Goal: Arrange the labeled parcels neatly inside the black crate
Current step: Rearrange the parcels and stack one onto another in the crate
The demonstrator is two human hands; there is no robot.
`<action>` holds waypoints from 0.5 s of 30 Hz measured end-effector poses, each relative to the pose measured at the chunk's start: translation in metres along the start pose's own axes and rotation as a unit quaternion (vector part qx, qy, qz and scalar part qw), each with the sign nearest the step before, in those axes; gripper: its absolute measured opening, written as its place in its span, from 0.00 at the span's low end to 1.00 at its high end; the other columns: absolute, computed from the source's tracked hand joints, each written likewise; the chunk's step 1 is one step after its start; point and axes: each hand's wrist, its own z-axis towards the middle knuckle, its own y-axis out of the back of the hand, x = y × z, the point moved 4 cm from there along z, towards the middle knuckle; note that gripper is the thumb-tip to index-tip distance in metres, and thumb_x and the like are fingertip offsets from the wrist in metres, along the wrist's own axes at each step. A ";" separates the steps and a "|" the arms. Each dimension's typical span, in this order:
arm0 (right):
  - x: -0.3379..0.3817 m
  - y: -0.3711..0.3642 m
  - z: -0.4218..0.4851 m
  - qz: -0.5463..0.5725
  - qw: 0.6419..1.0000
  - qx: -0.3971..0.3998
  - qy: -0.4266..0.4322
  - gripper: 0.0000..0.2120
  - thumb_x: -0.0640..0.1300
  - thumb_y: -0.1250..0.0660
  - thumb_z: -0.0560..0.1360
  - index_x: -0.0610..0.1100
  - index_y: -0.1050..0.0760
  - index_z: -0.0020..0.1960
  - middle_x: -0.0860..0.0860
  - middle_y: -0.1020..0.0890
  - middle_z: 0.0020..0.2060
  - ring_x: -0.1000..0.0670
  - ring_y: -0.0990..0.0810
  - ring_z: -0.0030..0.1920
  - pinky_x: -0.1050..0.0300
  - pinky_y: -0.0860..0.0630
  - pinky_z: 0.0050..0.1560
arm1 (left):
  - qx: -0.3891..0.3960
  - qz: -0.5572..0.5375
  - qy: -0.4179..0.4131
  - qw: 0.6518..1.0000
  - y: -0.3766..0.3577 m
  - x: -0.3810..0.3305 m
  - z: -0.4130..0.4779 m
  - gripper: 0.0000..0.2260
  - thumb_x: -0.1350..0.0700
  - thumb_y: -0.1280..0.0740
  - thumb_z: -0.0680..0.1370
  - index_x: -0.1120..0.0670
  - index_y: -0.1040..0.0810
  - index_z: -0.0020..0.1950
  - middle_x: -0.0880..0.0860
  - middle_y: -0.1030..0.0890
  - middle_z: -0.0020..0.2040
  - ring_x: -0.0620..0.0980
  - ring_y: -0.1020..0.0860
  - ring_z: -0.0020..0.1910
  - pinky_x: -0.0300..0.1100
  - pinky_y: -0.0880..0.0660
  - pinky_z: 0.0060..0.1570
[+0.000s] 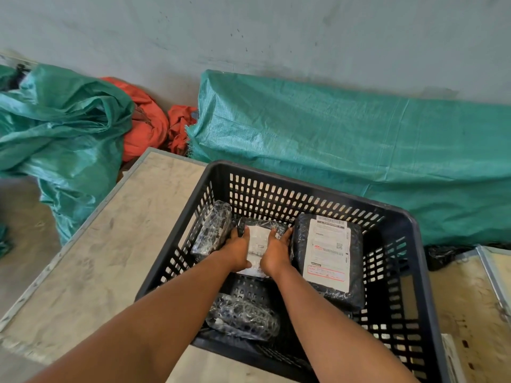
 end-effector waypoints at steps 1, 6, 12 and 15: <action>0.002 0.006 -0.004 0.016 1.000 0.016 -0.006 0.41 0.30 0.35 0.78 0.42 0.55 0.84 0.34 0.69 0.78 0.35 0.53 0.81 0.50 0.44 0.79 | -0.002 -0.005 0.000 1.000 0.002 -0.001 -0.001 0.52 0.54 0.25 0.77 0.55 0.64 0.82 0.65 0.63 0.81 0.63 0.46 0.80 0.55 0.40 0.76; 0.002 0.023 -0.017 0.074 0.996 -0.025 0.031 0.29 0.32 0.32 0.76 0.40 0.32 0.76 0.34 0.40 0.78 0.35 0.31 0.74 0.54 0.34 0.71 | -0.014 -0.066 -0.036 0.997 0.035 -0.014 -0.022 0.39 0.56 0.25 0.76 0.56 0.42 0.81 0.64 0.40 0.79 0.62 0.42 0.79 0.55 0.38 0.75; 0.013 0.024 -0.034 0.153 0.986 -0.057 0.046 0.26 0.35 0.32 0.78 0.41 0.30 0.75 0.43 0.23 0.70 0.43 0.24 0.68 0.63 0.33 0.60 | -0.131 -0.127 -0.138 0.974 0.103 -0.020 -0.085 0.35 0.51 0.26 0.77 0.51 0.38 0.81 0.56 0.34 0.78 0.55 0.32 0.75 0.44 0.37 0.69; 0.036 0.016 -0.043 0.186 0.979 -0.049 0.068 0.25 0.39 0.34 0.82 0.46 0.32 0.77 0.45 0.28 0.74 0.45 0.28 0.73 0.63 0.35 0.65 | -0.189 -0.245 -0.193 0.931 0.135 -0.001 -0.126 0.24 0.51 0.27 0.78 0.39 0.27 0.73 0.50 0.23 0.70 0.48 0.25 0.68 0.44 0.28 0.65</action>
